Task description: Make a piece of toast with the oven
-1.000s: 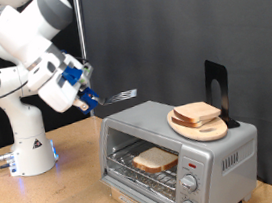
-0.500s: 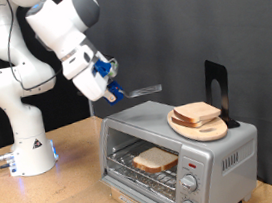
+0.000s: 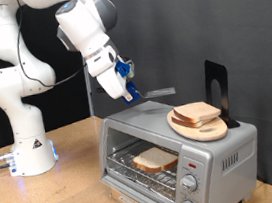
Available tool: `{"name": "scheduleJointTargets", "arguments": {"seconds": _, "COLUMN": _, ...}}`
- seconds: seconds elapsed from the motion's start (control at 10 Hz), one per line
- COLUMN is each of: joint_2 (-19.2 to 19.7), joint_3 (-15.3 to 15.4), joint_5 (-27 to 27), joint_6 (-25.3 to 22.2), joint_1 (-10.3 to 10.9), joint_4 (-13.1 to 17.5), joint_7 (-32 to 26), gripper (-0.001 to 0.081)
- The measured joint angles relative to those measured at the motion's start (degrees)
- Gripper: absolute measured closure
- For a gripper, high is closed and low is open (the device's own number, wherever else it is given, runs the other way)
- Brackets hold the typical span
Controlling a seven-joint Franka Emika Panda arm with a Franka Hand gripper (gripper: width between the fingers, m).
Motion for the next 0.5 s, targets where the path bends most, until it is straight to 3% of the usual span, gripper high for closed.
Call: {"name": "scheduleJointTargets", "arguments": {"seconds": 0.5, "joint_2": 3.7, "joint_3": 2.0, "joint_5": 1.3, "joint_6": 6.1, "joint_1": 0.0, "joint_4": -1.6, "joint_7": 0.0, "gripper": 0.0418}}
